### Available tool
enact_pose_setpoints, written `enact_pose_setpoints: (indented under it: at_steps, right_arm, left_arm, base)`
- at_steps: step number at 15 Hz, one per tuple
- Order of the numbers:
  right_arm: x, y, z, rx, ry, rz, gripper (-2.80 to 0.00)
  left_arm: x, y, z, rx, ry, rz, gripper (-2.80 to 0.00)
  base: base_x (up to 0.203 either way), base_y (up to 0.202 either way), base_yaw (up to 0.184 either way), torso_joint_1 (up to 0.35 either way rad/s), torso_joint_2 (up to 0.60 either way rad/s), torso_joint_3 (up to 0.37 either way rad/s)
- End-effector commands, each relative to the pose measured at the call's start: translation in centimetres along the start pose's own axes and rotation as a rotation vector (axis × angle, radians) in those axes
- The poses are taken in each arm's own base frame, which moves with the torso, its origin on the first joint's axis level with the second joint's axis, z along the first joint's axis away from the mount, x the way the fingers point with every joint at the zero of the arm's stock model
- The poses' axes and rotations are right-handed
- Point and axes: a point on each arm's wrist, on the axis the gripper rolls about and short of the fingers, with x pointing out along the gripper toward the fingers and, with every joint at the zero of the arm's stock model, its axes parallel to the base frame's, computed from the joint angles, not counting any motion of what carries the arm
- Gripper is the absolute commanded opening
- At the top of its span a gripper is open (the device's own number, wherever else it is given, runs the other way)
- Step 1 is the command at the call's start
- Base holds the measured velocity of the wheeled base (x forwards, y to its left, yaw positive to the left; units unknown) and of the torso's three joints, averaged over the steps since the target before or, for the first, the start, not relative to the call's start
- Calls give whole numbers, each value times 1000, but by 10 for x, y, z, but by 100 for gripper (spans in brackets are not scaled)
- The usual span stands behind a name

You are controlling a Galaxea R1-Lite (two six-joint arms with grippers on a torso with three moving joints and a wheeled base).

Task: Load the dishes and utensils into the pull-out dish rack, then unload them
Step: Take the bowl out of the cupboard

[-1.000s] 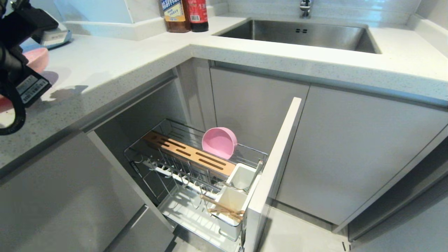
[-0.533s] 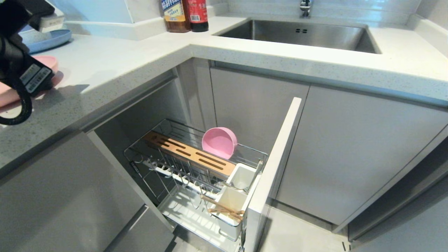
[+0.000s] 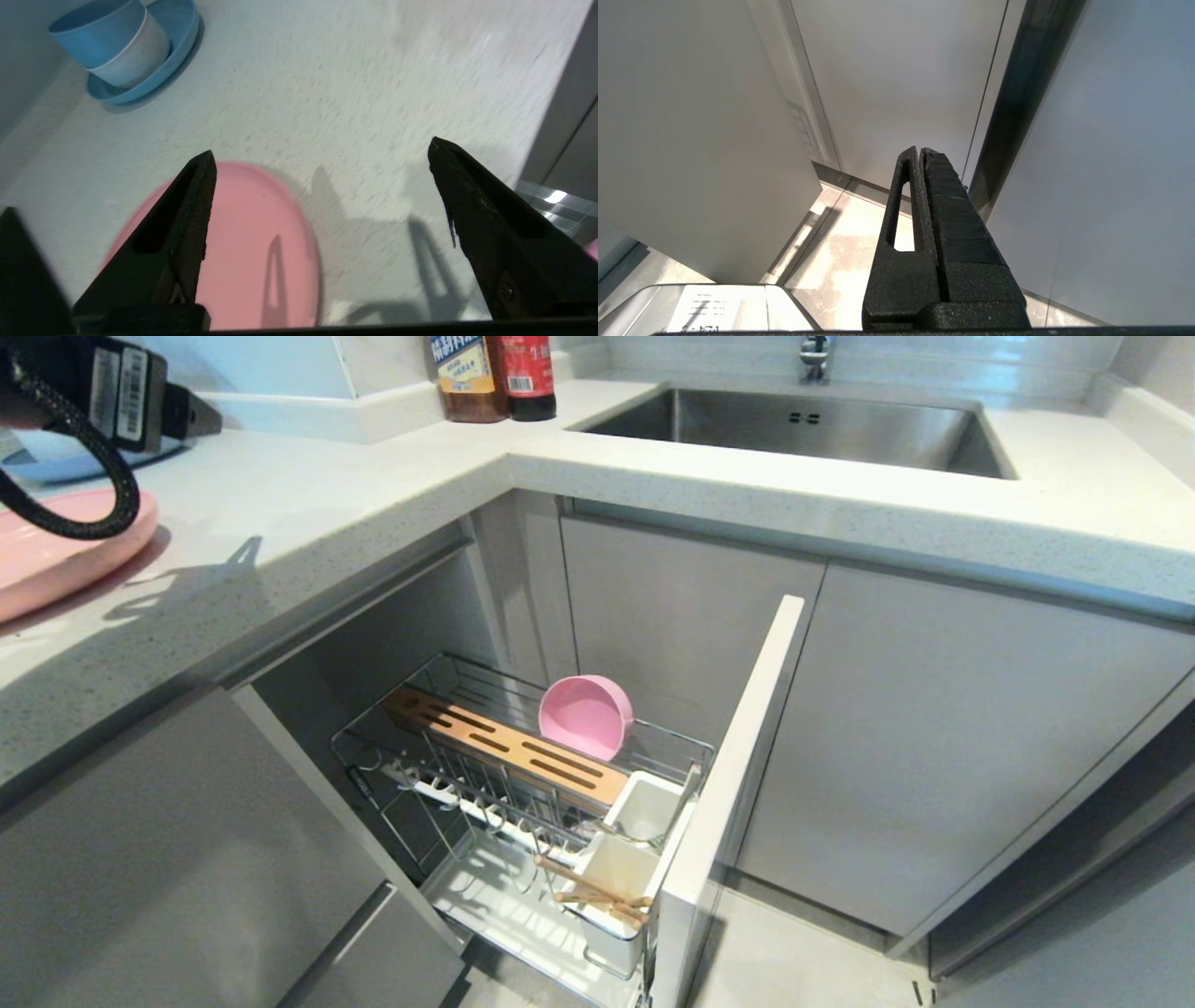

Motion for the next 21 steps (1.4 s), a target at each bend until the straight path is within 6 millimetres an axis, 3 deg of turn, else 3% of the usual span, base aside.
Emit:
enact_pose_setpoints:
  at_steps: [1, 6, 10, 13, 16, 21]
  right_arm:
    - [0, 0, 0, 0, 2, 1, -280]
    - [0, 0, 0, 0, 2, 1, -280]
    - [0, 0, 0, 0, 2, 1, -280]
    - [0, 0, 0, 0, 2, 1, -280]
    - [0, 0, 0, 0, 1, 1, -280]
    - [0, 0, 0, 0, 2, 1, -280]
  left_arm:
    - [-6, 3, 6, -88, -50, -4, -280]
    - [-27, 5, 20, -407, -167, -58, -280]
    - [-48, 2, 26, -867, -179, -190, -280]
    - [-62, -13, 28, -1150, -115, -321, -280]
    - [-64, -38, 4, -1076, 141, -366, -280]
    - [-66, -106, -18, -864, 472, -507, -280]
  base:
    - [0, 0, 0, 0, 0, 0]
    - [0, 0, 0, 0, 0, 0]
    - [0, 0, 0, 0, 0, 0]
    - [0, 0, 0, 0, 0, 0]
    - [0, 0, 0, 0, 0, 0]
    - [0, 0, 0, 0, 0, 0]
